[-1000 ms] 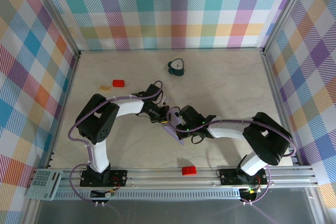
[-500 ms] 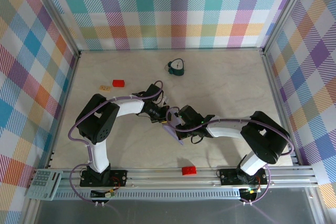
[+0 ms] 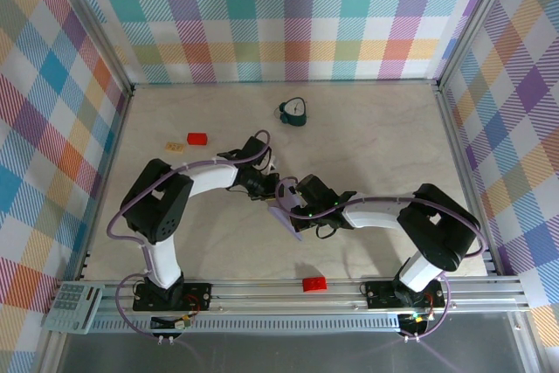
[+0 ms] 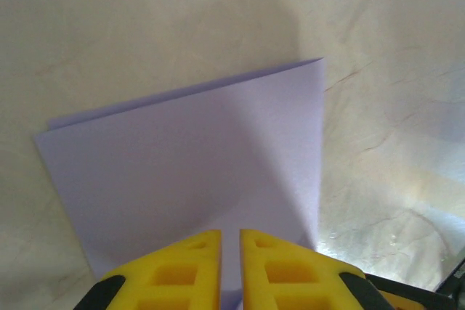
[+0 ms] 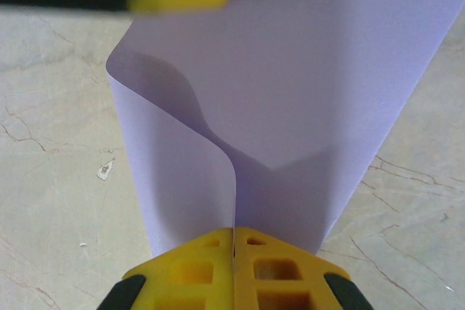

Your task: Fold a paper plane with a square sheet of paper (fold left side to right side)

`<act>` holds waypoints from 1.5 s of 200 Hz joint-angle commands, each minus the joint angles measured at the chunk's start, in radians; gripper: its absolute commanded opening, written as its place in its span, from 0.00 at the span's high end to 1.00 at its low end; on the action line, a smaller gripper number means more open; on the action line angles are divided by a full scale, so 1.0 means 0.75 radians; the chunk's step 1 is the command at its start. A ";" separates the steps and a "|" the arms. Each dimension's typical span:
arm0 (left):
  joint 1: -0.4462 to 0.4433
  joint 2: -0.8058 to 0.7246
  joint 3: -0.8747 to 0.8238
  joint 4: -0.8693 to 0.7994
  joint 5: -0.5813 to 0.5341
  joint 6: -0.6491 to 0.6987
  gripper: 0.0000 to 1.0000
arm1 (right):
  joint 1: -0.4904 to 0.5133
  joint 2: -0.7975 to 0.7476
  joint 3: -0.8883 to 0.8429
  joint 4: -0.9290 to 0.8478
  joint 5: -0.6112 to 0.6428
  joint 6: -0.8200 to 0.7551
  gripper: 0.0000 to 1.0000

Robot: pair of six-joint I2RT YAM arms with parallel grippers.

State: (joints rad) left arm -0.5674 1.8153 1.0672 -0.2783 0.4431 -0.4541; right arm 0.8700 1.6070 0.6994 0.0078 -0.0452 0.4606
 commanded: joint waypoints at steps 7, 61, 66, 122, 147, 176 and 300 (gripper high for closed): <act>0.034 -0.210 -0.089 0.091 -0.039 0.024 0.85 | -0.008 0.044 -0.053 -0.049 -0.014 0.025 1.00; 0.032 -0.487 -0.448 0.362 0.109 -0.050 0.82 | -0.008 0.052 -0.072 -0.018 -0.029 0.039 1.00; 0.028 -0.497 -0.483 0.403 0.128 -0.071 0.82 | -0.008 0.053 -0.073 -0.020 -0.028 0.039 1.00; -0.068 -0.383 -0.633 0.762 0.243 -0.241 0.82 | -0.008 0.062 -0.063 -0.039 -0.031 0.035 1.00; -0.103 -0.308 -0.606 0.772 0.230 -0.241 0.84 | -0.008 0.064 -0.055 -0.042 -0.031 0.038 1.00; -0.119 -0.258 -0.586 0.751 0.197 -0.233 0.85 | -0.008 0.066 -0.049 -0.053 -0.028 0.034 1.00; -0.125 -0.234 -0.590 0.634 0.117 -0.192 0.88 | -0.007 0.078 -0.041 -0.074 -0.015 0.023 1.00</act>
State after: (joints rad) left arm -0.6476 1.6302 0.6132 0.2287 0.5495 -0.6132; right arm 0.8650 1.6154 0.6838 0.0563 -0.0689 0.4831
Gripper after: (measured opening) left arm 0.120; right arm 0.050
